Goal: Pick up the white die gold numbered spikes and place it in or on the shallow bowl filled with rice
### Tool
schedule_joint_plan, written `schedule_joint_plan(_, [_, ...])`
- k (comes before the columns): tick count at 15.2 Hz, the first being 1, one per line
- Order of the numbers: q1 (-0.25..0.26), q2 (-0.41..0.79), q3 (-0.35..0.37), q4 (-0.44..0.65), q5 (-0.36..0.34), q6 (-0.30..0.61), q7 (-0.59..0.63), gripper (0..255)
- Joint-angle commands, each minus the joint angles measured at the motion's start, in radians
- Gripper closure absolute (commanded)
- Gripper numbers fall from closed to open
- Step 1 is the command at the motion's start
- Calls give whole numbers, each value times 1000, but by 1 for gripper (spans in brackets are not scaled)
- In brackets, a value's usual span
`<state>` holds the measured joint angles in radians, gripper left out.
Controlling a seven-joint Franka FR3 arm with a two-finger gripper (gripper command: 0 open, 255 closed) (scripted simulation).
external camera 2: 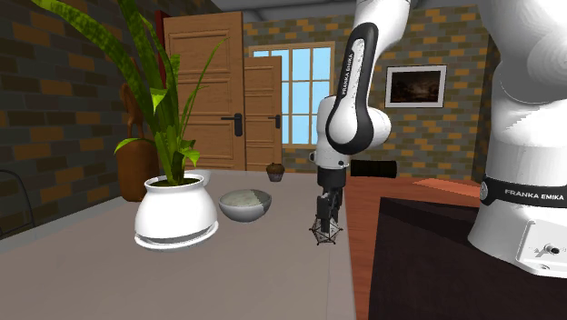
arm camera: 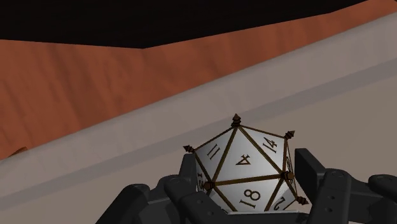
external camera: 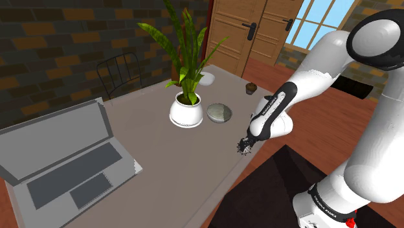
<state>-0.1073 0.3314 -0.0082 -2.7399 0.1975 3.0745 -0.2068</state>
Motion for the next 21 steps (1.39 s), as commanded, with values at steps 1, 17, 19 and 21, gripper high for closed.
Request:
schedule_joint_plan(1, [-1,1,1,-2,0,-1,-1,255])
schedule_joint_plan(17, [91,-242,-115,-53,-113,-194,91,255])
schedule_joint_plan(19, [94,-282,-124,-58,-138,-229,109,255])
schedule_joint_plan(21, [93,-321,-129,-61,-160,-264,125,255])
